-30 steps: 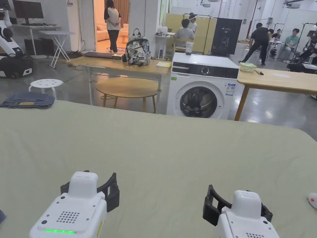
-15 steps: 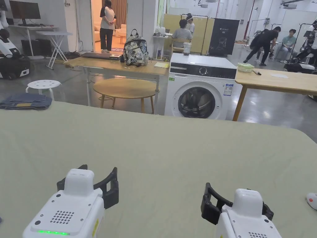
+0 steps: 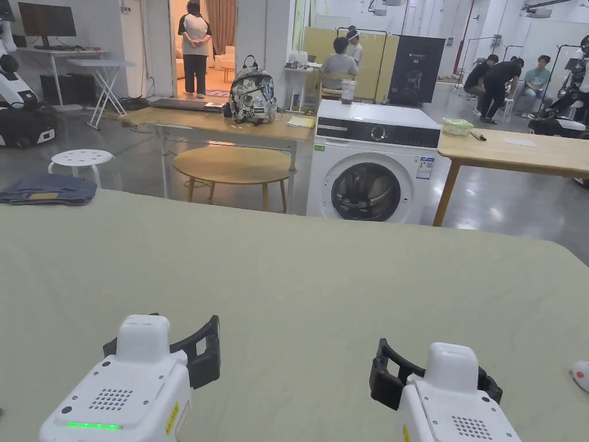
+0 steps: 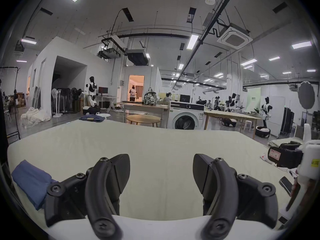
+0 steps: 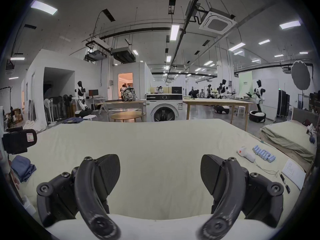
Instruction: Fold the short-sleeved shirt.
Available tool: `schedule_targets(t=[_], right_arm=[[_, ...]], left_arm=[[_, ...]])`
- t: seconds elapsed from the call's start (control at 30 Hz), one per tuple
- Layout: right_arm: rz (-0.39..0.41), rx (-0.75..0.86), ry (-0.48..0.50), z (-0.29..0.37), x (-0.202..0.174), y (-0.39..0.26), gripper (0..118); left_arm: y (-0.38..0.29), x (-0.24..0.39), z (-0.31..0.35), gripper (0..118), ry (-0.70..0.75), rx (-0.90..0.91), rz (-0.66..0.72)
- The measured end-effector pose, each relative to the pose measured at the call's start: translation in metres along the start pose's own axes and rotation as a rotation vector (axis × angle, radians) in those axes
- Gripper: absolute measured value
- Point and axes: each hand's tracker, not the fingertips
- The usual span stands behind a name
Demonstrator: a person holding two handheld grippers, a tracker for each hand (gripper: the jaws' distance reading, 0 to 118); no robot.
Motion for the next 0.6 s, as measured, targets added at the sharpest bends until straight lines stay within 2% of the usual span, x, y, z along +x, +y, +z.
schedule_targets(t=[0.1,0.23,0.33,0.47,0.6], right_arm=[[-0.042,-0.006,0.019,0.0,0.002,0.004,97],[-0.095,-0.02,0.046,0.001,0.005,0.009,98],[-0.123,-0.074,0.024,-0.002,0.005,0.013,98],[-0.08,-0.13,-0.074,-0.004,-0.002,0.013,98],[-0.074,-0.139,-0.075,-0.008,-0.004,0.009,98]], left_arm=[[-0.006,0.0,0.004,77,-0.001,0.063,-0.027],[-0.003,0.0,0.002,77,0.015,0.037,-0.02],[-0.003,-0.001,0.0,77,0.048,0.019,-0.044],[-0.001,-0.003,0.001,77,0.034,-0.001,-0.044],[0.0,-0.005,0.0,77,0.017,-0.022,-0.027]])
